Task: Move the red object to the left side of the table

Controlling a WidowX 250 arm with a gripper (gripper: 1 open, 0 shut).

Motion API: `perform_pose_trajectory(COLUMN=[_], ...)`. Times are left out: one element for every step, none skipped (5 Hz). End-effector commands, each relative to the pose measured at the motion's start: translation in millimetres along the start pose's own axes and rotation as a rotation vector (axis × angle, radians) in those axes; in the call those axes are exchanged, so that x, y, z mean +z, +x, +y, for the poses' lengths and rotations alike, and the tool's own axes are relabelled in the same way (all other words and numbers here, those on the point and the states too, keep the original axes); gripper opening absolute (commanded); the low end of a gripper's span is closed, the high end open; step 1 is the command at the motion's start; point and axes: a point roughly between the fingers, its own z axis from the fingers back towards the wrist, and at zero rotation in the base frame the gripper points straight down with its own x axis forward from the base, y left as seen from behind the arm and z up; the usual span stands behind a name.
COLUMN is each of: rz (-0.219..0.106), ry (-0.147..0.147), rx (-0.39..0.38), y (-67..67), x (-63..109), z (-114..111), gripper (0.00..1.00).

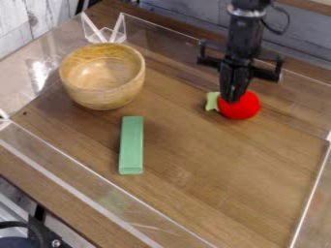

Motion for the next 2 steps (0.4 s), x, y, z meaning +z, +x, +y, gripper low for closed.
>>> perform_pose_trajectory(rz=[-0.083,-0.076], ry=[-0.009,-0.009], rx=[-0.007,-0.005], y=[-5.4,-7.4], x=[41.1,39.8], z=[10.1,11.1], gripper=[0.0,1.0])
